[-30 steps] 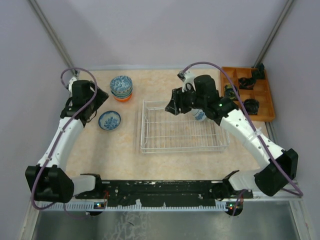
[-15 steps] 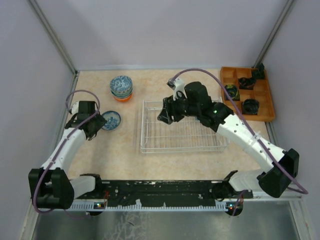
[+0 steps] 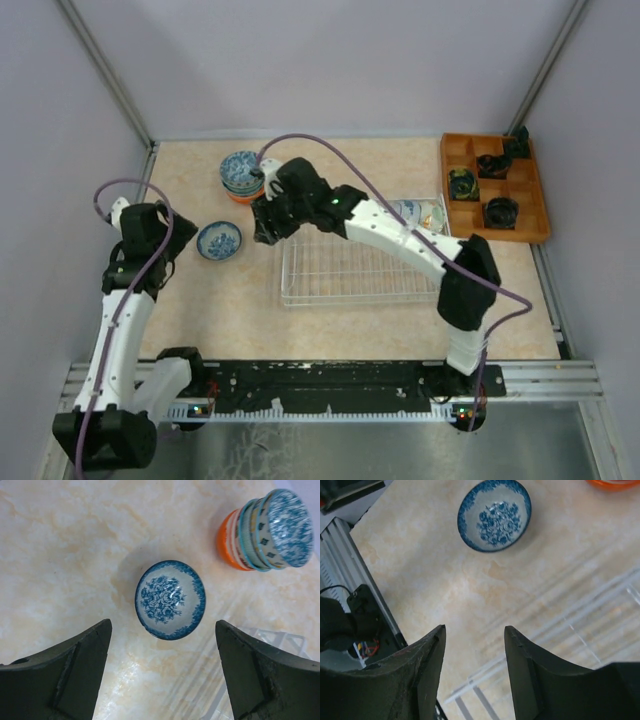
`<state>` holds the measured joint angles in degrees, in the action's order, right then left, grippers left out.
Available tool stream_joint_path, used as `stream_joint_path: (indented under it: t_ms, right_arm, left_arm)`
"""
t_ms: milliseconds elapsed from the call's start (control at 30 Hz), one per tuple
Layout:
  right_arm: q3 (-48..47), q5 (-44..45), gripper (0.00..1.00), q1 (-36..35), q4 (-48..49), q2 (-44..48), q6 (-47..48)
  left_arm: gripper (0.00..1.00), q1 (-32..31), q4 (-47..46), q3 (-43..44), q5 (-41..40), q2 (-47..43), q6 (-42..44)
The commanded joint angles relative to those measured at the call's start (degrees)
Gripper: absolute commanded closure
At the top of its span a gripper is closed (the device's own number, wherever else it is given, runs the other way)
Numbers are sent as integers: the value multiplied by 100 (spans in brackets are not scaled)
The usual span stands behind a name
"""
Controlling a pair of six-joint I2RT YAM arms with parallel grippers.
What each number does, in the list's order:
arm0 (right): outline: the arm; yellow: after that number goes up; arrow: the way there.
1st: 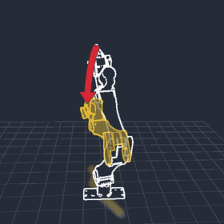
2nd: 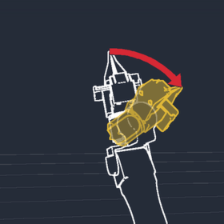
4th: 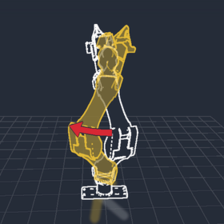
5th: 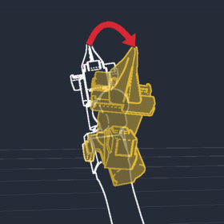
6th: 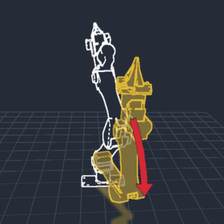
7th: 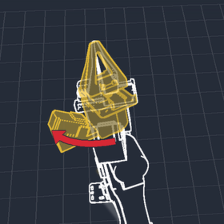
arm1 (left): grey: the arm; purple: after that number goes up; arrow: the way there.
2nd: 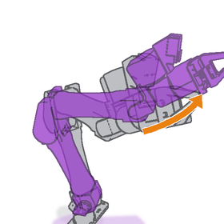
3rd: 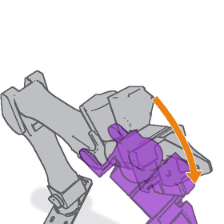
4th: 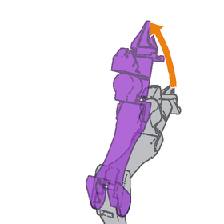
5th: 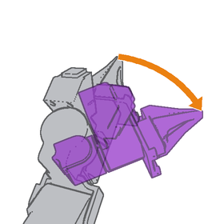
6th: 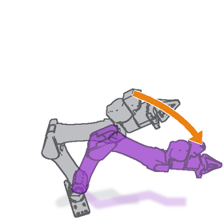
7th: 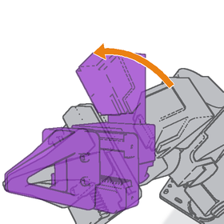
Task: Load the bowls into the dish rack
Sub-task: Pick up the bowl from the center of the board.
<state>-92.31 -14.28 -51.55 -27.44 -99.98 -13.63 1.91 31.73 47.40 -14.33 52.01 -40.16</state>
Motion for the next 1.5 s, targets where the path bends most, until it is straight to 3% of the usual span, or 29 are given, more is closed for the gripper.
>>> stream_joint_path:
  t_ms: [0,233,400,667,867,1467]
  right_arm:
    - [-1201,178,49,-421,-3,-980,338]
    - [-2286,32,50,-631,5,-2240,361]
    - [-2920,250,50,-884,49,-2801,478]
    - [-3348,635,50,-1083,173,-3434,649]
    - [-4055,1155,50,-1263,-14,-3996,941]
    - [-4899,2052,50,-1457,-104,-5038,1652]
  left_arm:
    - [9,49,73,402,234,-628,100]
    - [8,43,53,1158,946,-1298,10]
    - [7,41,-524,1272,1746,-1823,-230]
    - [6,42,-615,1787,2306,-2034,-463]
    - [6,44,-666,1979,2533,-2051,-548]
    - [5,44,-681,1930,2549,-2036,-443]
